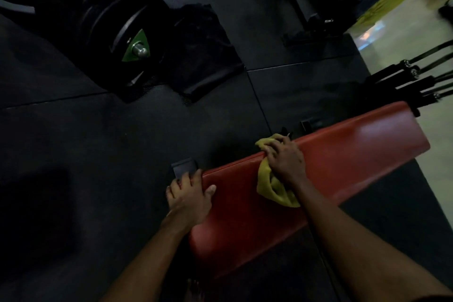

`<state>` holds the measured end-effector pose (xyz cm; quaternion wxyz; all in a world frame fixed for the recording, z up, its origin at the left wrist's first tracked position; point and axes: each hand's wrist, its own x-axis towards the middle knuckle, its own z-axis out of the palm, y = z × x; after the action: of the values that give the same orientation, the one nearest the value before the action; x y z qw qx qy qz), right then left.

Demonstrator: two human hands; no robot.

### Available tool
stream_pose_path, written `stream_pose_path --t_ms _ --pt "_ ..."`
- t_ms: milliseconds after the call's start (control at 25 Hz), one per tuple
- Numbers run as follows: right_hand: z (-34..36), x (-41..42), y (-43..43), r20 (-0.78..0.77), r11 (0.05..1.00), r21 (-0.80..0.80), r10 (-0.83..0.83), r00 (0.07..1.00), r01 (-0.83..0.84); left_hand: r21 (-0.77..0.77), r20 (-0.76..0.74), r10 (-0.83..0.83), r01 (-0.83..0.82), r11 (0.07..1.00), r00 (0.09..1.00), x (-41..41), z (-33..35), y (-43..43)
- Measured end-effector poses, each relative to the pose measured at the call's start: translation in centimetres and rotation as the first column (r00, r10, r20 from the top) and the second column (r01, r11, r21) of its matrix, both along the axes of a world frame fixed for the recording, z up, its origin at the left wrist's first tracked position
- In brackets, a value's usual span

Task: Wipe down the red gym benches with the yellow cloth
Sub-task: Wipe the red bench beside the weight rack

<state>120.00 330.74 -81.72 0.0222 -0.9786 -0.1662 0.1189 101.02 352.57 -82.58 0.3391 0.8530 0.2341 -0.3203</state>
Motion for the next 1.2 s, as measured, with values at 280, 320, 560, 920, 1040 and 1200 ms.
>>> stream_pose_path --t_ms 280,320,560,920,1040,1200 --pt "-1.1 -0.1 0.3 -0.019 1.000 -0.022 -0.017 1.000 0.016 0.065 0.229 -0.212 0.203 0.977 0.950 4.4 2.4 -5.1" --pt "-1.0 0.5 0.1 -0.051 1.000 -0.014 0.016 0.999 -0.016 0.035 0.223 -0.164 0.160 0.987 0.961 5.6 2.7 -6.7" --pt "0.2 6.1 -5.5 -0.038 0.986 0.007 0.169 0.985 -0.169 0.148 0.085 -0.045 0.032 0.988 0.995 8.9 0.6 -11.3" --pt "0.3 6.9 -8.3 -0.041 0.909 0.111 0.407 0.912 -0.401 0.134 -0.157 -0.092 0.114 0.984 0.983 10.2 0.6 -10.6" --pt "-0.3 11.8 -11.3 -0.022 0.964 0.071 0.257 0.966 -0.255 0.140 -0.219 -0.097 0.129 0.982 0.971 10.6 0.6 -10.5" --pt "-1.0 11.8 -10.6 0.040 0.998 0.046 -0.045 0.998 0.043 0.150 -0.225 -0.099 0.135 0.979 0.969 10.7 0.8 -10.7"
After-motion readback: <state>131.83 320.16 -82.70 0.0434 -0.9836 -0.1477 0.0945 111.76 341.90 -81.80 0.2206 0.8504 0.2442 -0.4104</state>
